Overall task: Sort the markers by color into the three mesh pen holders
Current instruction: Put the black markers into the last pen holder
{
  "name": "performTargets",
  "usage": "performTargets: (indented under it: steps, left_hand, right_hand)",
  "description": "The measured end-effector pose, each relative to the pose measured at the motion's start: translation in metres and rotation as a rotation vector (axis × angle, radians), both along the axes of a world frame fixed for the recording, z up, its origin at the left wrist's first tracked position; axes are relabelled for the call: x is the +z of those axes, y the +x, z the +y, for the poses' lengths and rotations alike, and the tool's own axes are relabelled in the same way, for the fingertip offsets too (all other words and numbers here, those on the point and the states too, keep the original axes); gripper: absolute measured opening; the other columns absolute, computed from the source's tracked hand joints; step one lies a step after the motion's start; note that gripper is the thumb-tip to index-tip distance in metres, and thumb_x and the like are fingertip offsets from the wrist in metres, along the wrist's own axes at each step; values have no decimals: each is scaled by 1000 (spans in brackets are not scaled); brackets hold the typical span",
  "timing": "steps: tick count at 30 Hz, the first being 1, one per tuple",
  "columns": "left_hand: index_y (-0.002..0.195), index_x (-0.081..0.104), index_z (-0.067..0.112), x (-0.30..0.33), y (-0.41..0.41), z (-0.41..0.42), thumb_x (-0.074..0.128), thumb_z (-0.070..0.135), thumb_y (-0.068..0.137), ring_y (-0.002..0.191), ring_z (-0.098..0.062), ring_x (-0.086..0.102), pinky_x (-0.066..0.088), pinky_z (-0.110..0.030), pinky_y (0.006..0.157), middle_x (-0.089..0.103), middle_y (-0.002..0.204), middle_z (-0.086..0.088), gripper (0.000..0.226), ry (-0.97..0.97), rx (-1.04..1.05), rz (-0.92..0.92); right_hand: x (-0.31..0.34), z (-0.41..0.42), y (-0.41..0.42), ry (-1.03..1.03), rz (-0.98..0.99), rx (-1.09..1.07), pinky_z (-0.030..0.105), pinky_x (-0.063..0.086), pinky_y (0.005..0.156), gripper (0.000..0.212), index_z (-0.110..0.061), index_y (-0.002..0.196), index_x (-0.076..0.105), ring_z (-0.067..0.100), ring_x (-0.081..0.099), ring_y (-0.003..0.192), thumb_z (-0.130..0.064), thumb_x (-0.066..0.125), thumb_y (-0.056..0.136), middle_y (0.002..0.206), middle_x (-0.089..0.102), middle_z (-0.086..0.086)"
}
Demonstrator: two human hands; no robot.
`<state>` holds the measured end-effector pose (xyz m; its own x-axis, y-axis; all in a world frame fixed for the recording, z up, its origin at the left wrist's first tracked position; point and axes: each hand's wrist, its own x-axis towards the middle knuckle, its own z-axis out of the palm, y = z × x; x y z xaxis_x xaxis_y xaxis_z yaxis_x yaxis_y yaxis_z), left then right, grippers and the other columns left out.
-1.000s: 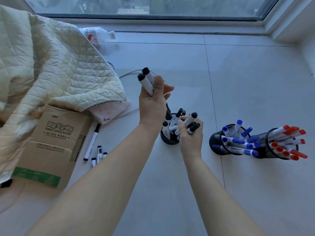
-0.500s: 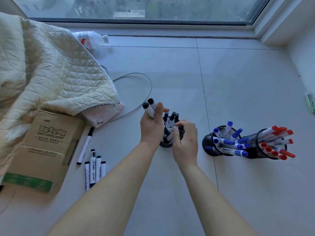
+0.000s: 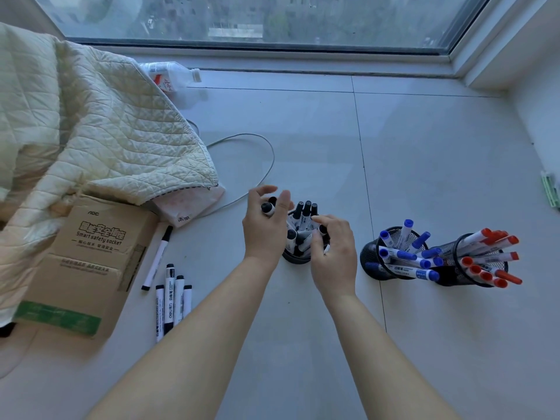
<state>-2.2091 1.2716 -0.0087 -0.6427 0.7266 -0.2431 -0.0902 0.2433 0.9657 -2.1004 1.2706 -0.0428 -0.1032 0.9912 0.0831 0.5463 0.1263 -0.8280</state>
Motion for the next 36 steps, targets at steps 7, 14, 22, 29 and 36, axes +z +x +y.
performTargets:
  steps: [7,14,22,29,36]
  left_hand:
    - [95,63,20,0,-8,-3,52,23,93,68,-2,59,45,-18,67,67,78,2,11,80,-149,474]
    - [98,67,13,-16,-6,-17,47,30,96,91,-21,58,42,-27,78,60,96,2,27,-76,-465,613]
    - [144,30,31,-31,4,-34,29,38,99,134,-12,24,24,-27,107,33,147,10,45,-238,-613,590]
    - [146,21,27,-20,-11,-57,30,45,97,132,-16,25,21,-24,100,35,142,3,54,-270,-506,463]
    - [117,55,16,-45,-62,-148,48,20,92,112,-17,49,36,-25,90,55,114,0,26,-388,-48,466]
  right_hand:
    - [1,-3,2,-11,13,11,17,35,81,23,-16,107,61,19,52,104,-5,52,89,111,58,-2]
    - [4,-8,5,-20,46,0,30,43,87,24,-12,111,60,21,53,106,-4,51,90,110,58,1]
    - [10,-12,16,-40,45,-3,35,46,89,21,-13,109,62,20,54,107,-8,52,91,106,56,-5]
    - [32,-25,7,92,-39,-67,17,30,80,21,-12,104,63,17,46,95,-15,51,87,104,60,2]
    - [24,-80,-37,226,-67,68,27,39,81,21,-7,92,65,21,52,88,-14,48,82,92,64,6]
